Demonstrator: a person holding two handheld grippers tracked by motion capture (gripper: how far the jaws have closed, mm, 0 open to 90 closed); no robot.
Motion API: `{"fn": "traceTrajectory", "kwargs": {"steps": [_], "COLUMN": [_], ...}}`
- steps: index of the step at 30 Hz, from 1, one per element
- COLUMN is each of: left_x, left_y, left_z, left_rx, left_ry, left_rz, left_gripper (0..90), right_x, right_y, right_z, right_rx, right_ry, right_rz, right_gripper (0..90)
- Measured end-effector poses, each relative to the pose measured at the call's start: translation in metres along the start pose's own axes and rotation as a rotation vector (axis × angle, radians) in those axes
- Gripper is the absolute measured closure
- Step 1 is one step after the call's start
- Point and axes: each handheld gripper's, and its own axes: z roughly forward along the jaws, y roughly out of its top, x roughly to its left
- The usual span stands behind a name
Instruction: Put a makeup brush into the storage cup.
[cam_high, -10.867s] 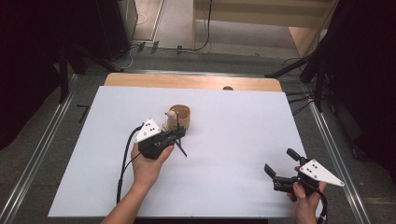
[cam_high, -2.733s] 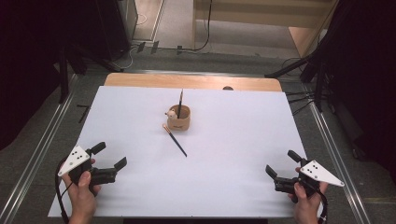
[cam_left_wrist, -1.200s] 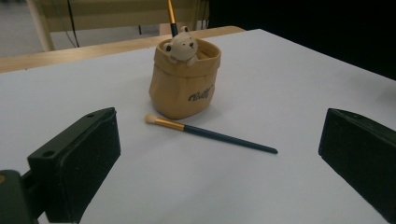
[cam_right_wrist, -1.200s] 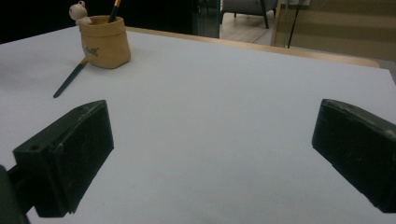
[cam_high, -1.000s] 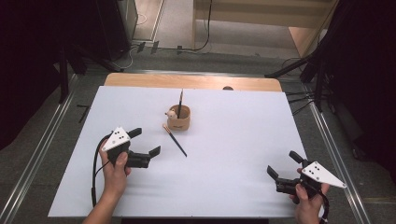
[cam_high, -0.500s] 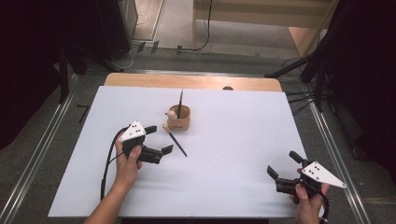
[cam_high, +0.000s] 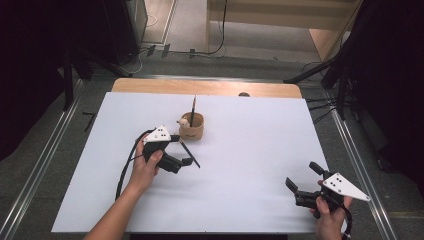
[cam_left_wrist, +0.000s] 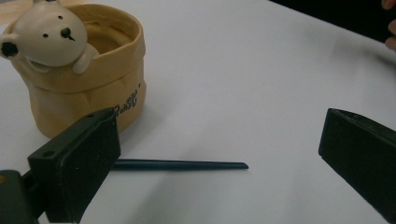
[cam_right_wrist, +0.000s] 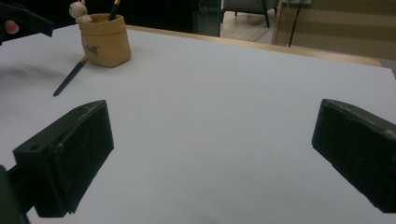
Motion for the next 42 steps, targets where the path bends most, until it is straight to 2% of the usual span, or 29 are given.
{"fn": "traceTrajectory", "kwargs": {"steps": [7,13,15,17,24,30,35,42], "left_x": [0.007,0.011,0.012,0.012,0.015,0.019,0.02,0.022], "left_y": [0.005,0.009,0.009,0.01,0.009,0.008,0.008,0.005], "left_z": [0.011,0.02,0.024,0.028,0.041,0.046,0.049,0.051], "left_rx": [0.074,0.156,0.177,0.212,0.281,0.31,0.33,0.362], "left_ry": [-0.037,-0.036,-0.056,-0.048,-0.055,-0.062,-0.05,-0.044], "left_rz": [0.016,0.065,0.072,0.091,0.125,0.137,0.166,0.176], "left_gripper": [0.0,0.0,0.0,0.0,1.0,1.1,4.3,6.3], "right_x": [-0.001,-0.001,-0.001,-0.001,-0.001,-0.001,-0.001,-0.001], "right_y": [0.0,-0.001,-0.001,-0.001,-0.001,-0.002,-0.002,-0.002], "right_z": [0.0,0.0,0.001,0.001,0.001,0.001,0.001,0.001], "right_rx": [0.003,0.004,0.005,0.008,0.009,0.01,0.011,0.012], "right_ry": [-0.001,-0.001,0.0,0.0,0.0,0.001,0.002,0.003], "right_rz": [0.003,0.002,0.001,0.003,0.005,0.004,0.003,0.004], "right_gripper": [0.0,0.0,0.0,0.0,0.0,0.0,0.0,0.0]}}
